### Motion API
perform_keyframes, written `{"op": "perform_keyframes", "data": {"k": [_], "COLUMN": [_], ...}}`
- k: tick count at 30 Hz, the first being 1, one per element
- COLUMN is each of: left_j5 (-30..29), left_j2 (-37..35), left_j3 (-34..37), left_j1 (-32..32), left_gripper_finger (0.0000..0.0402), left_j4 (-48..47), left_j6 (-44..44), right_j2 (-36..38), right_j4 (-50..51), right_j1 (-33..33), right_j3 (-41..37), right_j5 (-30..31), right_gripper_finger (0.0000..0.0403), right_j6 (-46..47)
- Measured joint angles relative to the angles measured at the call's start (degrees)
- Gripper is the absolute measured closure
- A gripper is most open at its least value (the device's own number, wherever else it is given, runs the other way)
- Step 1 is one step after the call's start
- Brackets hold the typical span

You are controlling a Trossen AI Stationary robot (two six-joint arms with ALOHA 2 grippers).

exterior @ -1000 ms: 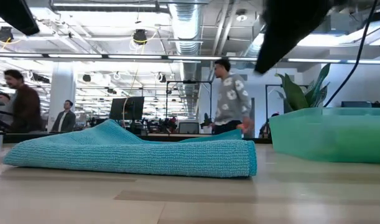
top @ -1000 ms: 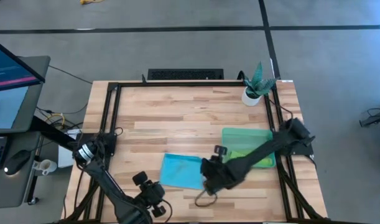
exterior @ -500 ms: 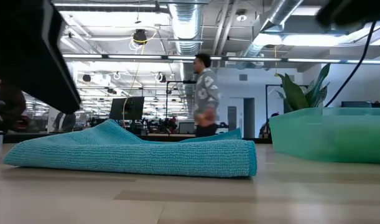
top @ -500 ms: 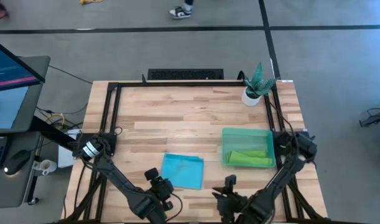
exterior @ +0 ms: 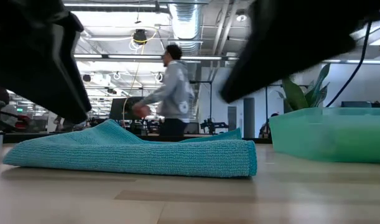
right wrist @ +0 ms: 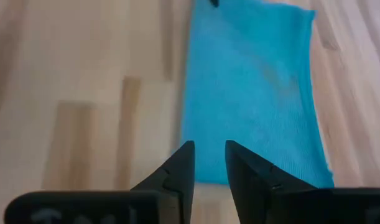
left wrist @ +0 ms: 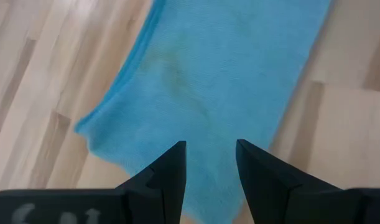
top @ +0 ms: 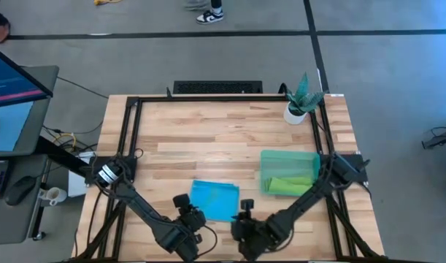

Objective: Roll microfiber towels into tight, uniform cylinder then place into a basket
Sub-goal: Fold the blue towel

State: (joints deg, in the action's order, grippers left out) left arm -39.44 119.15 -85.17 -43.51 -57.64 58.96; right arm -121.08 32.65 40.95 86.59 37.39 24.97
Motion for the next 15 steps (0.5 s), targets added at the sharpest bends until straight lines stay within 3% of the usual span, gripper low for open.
{"op": "perform_keyframes", "data": {"k": [5, 12, 15], "left_j5": [0.1, 0.1, 0.1], "left_j2": [0.0, 0.0, 0.0], "left_j3": [0.0, 0.0, 0.0], "left_j1": [1.8, 3.1, 3.1], "left_gripper_finger": [0.0269, 0.0269, 0.0269], "left_j4": [-0.2, -0.5, -0.5], "left_j6": [-0.7, -0.6, 0.1], "right_j2": [-0.2, -0.2, -0.2], "right_j4": [-3.6, -4.9, -4.9], "right_j1": [-3.4, -4.7, -4.7], "right_j3": [0.0, 0.0, 0.0], "right_j5": [-2.3, -6.0, -6.7], "right_gripper_finger": [0.0317, 0.0391, 0.0392], "right_j6": [0.0, 0.0, 0.3]}}
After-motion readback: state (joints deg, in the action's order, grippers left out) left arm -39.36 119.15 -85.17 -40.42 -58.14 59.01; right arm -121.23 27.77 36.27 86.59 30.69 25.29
